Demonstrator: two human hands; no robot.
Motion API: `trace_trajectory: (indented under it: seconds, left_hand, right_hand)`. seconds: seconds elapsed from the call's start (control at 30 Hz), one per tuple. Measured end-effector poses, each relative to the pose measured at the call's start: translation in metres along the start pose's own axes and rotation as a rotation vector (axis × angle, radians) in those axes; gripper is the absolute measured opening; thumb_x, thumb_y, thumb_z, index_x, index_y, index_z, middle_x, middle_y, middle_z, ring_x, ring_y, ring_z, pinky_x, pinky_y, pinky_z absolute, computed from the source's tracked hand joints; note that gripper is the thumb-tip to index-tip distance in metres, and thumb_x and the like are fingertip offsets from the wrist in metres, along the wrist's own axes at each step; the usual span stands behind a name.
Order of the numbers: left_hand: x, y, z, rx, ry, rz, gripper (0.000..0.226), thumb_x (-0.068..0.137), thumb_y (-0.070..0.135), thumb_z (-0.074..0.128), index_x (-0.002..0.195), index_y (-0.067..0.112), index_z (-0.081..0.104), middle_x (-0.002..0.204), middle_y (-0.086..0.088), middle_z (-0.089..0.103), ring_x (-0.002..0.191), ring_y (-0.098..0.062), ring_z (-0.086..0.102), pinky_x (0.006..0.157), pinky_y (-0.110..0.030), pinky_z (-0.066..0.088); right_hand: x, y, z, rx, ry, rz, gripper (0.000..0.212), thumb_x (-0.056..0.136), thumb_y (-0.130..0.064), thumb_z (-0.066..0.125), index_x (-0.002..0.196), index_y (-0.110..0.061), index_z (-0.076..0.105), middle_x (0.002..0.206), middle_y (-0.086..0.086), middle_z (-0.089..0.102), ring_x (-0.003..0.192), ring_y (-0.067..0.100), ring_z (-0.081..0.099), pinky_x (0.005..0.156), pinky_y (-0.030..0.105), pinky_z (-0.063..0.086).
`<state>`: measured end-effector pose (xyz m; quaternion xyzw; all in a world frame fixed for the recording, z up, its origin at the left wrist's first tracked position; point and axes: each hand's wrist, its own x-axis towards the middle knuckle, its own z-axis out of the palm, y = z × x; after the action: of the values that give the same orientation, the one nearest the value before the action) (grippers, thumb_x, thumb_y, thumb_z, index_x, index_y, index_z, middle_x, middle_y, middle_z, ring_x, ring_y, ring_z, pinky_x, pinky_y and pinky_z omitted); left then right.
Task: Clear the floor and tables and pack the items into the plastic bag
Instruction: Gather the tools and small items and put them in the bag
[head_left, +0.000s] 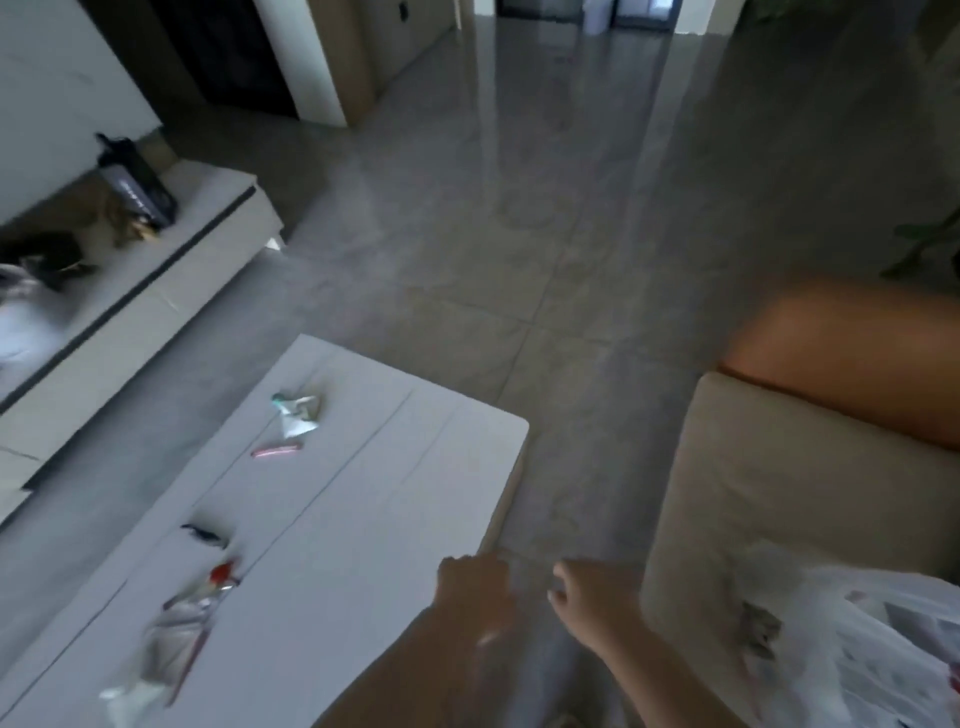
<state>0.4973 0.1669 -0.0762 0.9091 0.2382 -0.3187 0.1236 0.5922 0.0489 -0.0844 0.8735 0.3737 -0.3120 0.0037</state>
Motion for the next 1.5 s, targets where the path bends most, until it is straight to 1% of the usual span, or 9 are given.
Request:
trace_trajectory:
  seconds: [0.2, 0.47, 0.6, 0.73, 0.83, 1.07, 1.27, 1.33, 1.5]
  left_hand:
    - [-0.033, -0.109, 0.025, -0.154, -0.008, -0.201, 0.042, 0.099, 0.038, 0.036, 0.132, 0.016, 0.051, 0.134, -0.005, 0.055, 0.124, -0.025, 0.053, 0.105, -0.036, 0.035]
    - [-0.074, -0.238, 0.077, -0.372, -0.01, -0.474, 0.039, 0.099, 0.031, 0.033, 0.13, 0.017, 0.051, 0.129, -0.004, 0.056, 0.121, -0.023, 0.054, 0.101, -0.036, 0.04]
    - [-0.091, -0.283, 0.104, -0.523, 0.022, -0.603, 0.037, 0.099, 0.031, 0.035, 0.13, 0.019, 0.051, 0.13, -0.002, 0.056, 0.121, -0.022, 0.054, 0.1, -0.035, 0.042]
    - [-0.106, -0.321, 0.131, -0.669, 0.043, -0.71, 0.038, 0.098, 0.031, 0.036, 0.132, 0.021, 0.051, 0.131, -0.001, 0.055, 0.122, -0.022, 0.053, 0.1, -0.033, 0.042]
    - [-0.113, -0.346, 0.152, -0.764, 0.072, -0.788, 0.037, 0.098, 0.03, 0.036, 0.13, 0.021, 0.052, 0.13, 0.0, 0.056, 0.119, -0.02, 0.055, 0.098, -0.032, 0.044]
    - [-0.108, -0.405, 0.205, -0.915, 0.128, -0.948, 0.034, 0.098, 0.031, 0.04, 0.129, 0.026, 0.053, 0.133, 0.003, 0.054, 0.124, -0.018, 0.052, 0.099, -0.03, 0.043]
    - [-0.057, -0.453, 0.258, -0.951, 0.176, -0.969, 0.033, 0.097, 0.031, 0.044, 0.129, 0.026, 0.053, 0.132, 0.002, 0.051, 0.124, -0.021, 0.05, 0.097, -0.033, 0.044]
    - [-0.037, -0.465, 0.273, -0.954, 0.213, -0.953, 0.034, 0.097, 0.031, 0.044, 0.13, 0.027, 0.052, 0.133, 0.002, 0.049, 0.127, -0.019, 0.046, 0.097, -0.034, 0.045]
    - [0.011, -0.493, 0.298, -0.843, 0.33, -0.909, 0.037, 0.096, 0.027, 0.045, 0.134, 0.027, 0.046, 0.137, 0.003, 0.042, 0.129, -0.021, 0.038, 0.102, -0.035, 0.041]
  right_hand:
    - [0.028, -0.101, 0.009, -0.072, -0.057, -0.107, 0.035, 0.094, -0.035, 0.043, 0.124, -0.022, 0.053, 0.128, -0.001, 0.06, 0.122, 0.019, 0.053, 0.099, 0.029, 0.041]
    - [0.055, -0.241, 0.038, -0.215, -0.17, -0.31, 0.036, 0.096, -0.033, 0.04, 0.127, -0.017, 0.048, 0.129, 0.003, 0.054, 0.122, 0.023, 0.049, 0.099, 0.033, 0.038]
    - [0.065, -0.298, 0.06, -0.258, -0.222, -0.376, 0.035, 0.095, -0.032, 0.04, 0.124, -0.015, 0.049, 0.126, 0.004, 0.055, 0.119, 0.024, 0.05, 0.095, 0.033, 0.04]
    - [0.075, -0.345, 0.083, -0.338, -0.261, -0.464, 0.024, 0.094, -0.029, 0.039, 0.108, -0.014, 0.05, 0.111, 0.004, 0.055, 0.115, 0.027, 0.052, 0.086, 0.032, 0.041]
    - [0.088, -0.377, 0.1, -0.367, -0.274, -0.521, 0.034, 0.095, -0.031, 0.041, 0.123, -0.015, 0.05, 0.123, 0.004, 0.056, 0.118, 0.025, 0.051, 0.094, 0.033, 0.044]
    - [0.139, -0.436, 0.161, -0.439, -0.304, -0.617, 0.036, 0.094, -0.031, 0.044, 0.126, -0.015, 0.046, 0.126, 0.004, 0.054, 0.119, 0.024, 0.049, 0.09, 0.032, 0.045]
    - [0.203, -0.469, 0.233, -0.513, -0.307, -0.729, 0.031, 0.093, -0.026, 0.043, 0.121, -0.012, 0.044, 0.128, 0.006, 0.048, 0.119, 0.026, 0.045, 0.086, 0.033, 0.044]
    - [0.223, -0.477, 0.255, -0.484, -0.282, -0.751, 0.036, 0.093, -0.023, 0.044, 0.127, -0.015, 0.04, 0.132, 0.005, 0.045, 0.12, 0.026, 0.044, 0.086, 0.035, 0.044]
    - [0.269, -0.492, 0.302, -0.398, -0.108, -0.755, 0.027, 0.093, -0.017, 0.043, 0.12, -0.016, 0.044, 0.121, 0.004, 0.05, 0.108, 0.025, 0.048, 0.076, 0.033, 0.044]
